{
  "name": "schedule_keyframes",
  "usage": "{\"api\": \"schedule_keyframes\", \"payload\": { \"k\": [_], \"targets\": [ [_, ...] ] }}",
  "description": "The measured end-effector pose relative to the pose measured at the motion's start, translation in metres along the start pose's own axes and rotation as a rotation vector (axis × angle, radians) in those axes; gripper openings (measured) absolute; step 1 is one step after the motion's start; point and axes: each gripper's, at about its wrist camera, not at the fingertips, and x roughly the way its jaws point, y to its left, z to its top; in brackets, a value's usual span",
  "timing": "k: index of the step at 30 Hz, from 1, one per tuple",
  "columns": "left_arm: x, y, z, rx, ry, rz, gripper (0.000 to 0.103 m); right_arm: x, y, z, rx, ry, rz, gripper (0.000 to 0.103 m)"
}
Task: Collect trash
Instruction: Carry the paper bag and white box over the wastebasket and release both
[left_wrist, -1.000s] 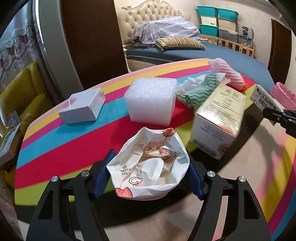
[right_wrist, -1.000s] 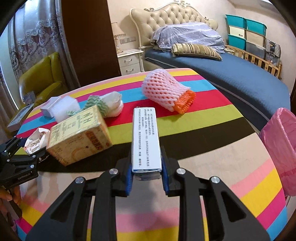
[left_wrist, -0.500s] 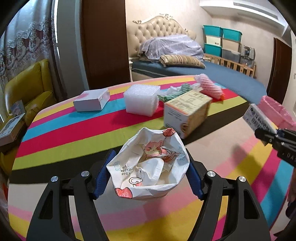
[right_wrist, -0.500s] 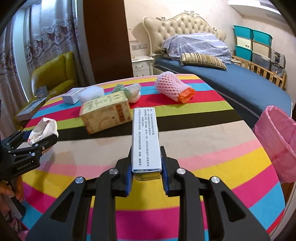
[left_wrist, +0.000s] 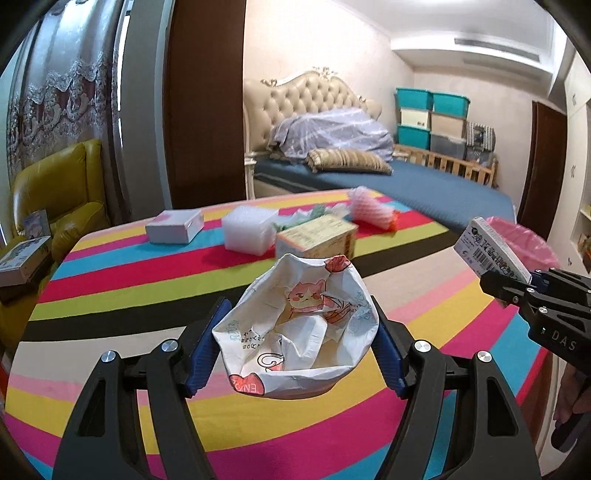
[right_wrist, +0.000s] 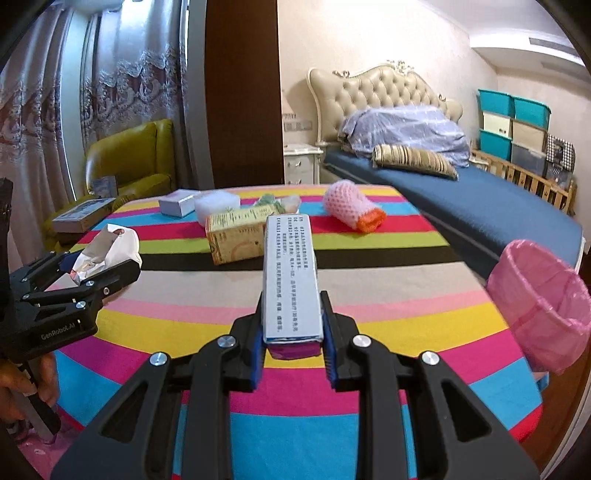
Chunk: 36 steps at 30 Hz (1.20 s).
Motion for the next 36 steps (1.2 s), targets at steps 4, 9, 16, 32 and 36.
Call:
{"api": "schedule_keyframes", "payload": {
  "k": [4,9,16,32,36],
  "targets": [
    [-0.003,-0.014,0.002,0.019,-0.028,-0.02,0.069,-0.008,-0.008,0.003,0.006,-0.025,-0.019,0.025],
    [0.007,-0.027,0.002,0.033,-0.019,-0.044,0.069,-0.012,-0.02,0.002,0.016,-0.03,-0.045,0.025],
    [0.015,-0.045,0.008,0.061,-0.028,-0.063,0.069,-0.013,-0.035,0.0,0.038,-0.032,-0.071,0.025],
    [0.029,-0.103,0.031,0.162,-0.07,-0.156,0.069,-0.034,-0.088,0.001,0.106,-0.077,-0.173,0.025],
    [0.043,-0.125,0.041,0.192,-0.051,-0.2,0.069,-0.04,-0.111,-0.001,0.122,-0.081,-0.221,0.025]
  ]
}}
